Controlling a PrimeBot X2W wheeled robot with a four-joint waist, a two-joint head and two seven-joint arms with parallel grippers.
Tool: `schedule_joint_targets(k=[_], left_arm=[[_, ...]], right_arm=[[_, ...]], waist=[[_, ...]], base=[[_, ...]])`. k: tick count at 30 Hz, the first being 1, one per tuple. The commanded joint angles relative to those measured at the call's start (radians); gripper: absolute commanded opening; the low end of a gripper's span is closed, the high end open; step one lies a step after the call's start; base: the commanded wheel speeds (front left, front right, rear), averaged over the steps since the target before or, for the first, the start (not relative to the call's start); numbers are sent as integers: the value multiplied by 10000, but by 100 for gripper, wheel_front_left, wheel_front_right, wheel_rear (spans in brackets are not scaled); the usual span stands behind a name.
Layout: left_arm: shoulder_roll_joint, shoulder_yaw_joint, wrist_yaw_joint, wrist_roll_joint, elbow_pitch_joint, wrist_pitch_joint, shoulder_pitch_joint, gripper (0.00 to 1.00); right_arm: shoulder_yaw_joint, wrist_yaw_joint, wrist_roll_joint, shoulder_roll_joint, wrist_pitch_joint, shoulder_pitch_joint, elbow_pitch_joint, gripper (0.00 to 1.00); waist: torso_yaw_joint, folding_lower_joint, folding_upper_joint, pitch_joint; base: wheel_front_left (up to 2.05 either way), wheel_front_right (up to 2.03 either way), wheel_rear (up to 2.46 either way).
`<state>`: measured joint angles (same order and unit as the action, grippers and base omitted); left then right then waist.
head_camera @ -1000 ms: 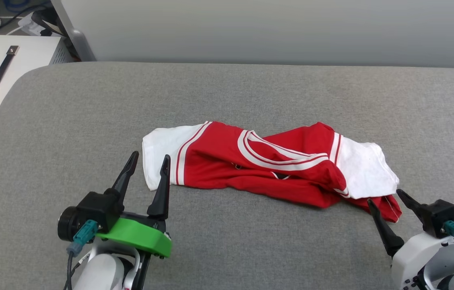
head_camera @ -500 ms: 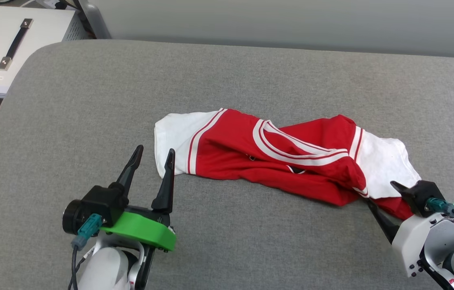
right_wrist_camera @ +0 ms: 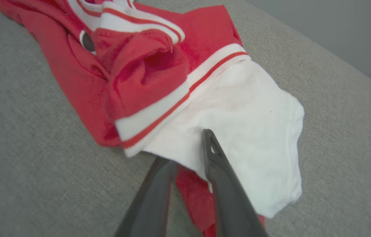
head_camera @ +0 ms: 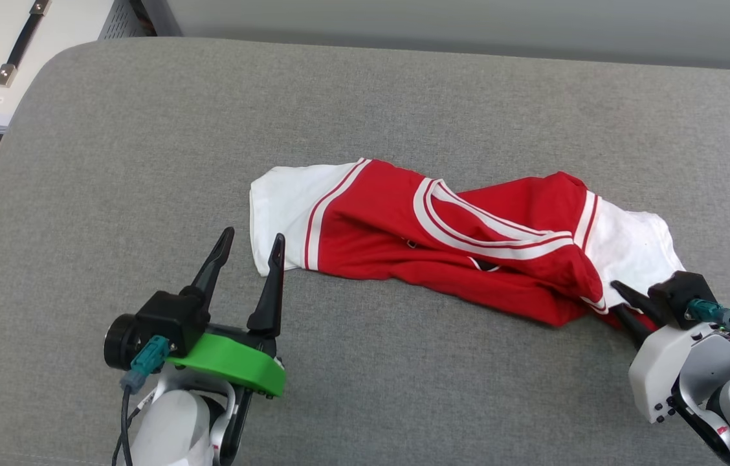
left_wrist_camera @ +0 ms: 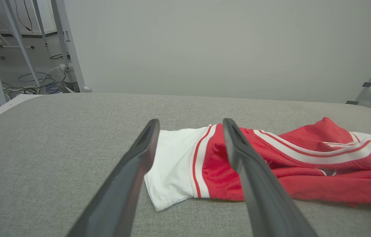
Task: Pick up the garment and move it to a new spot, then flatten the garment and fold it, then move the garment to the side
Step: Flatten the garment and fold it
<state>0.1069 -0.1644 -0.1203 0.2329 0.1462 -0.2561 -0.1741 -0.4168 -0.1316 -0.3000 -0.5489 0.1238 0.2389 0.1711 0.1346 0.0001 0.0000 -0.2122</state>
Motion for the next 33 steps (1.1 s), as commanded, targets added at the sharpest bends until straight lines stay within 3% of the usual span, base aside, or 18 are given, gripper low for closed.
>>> schedule_joint_targets(k=[1,11,18,23,28,33], left_arm=[[-18,46,-50,-75,50,-57,-86,100],[8,77,-87,-70,330,-57,285,100],[35,-61,-98,61,319,-57,501,100],[80,-107,-101,28,191,-57,318,100],[9,-183,-102,4,34,-57,-164,100],[-158,-303,-102,20,-26,-57,-687,100]], right_arm=[[75,9,-168,90,-174,63,5,0],[1060,9,-461,165,-88,-879,-1613,0],[2407,9,-713,171,1861,-1736,-3834,0],[2843,9,-1103,-424,3605,-1188,-4938,0],[2627,9,-1840,-1161,4850,558,-4480,0],[2062,9,-2482,-1908,5794,2760,-3059,0]], waist=[[-96,-1,0,174],[-452,-1,0,1122],[-382,-1,0,1176],[-161,-1,0,510],[214,-1,0,-500],[726,-1,0,-1519]], base=[[0,0,0],[0,0,0],[0,0,0],[0,0,0],[0,0,0],[0,0,0]])
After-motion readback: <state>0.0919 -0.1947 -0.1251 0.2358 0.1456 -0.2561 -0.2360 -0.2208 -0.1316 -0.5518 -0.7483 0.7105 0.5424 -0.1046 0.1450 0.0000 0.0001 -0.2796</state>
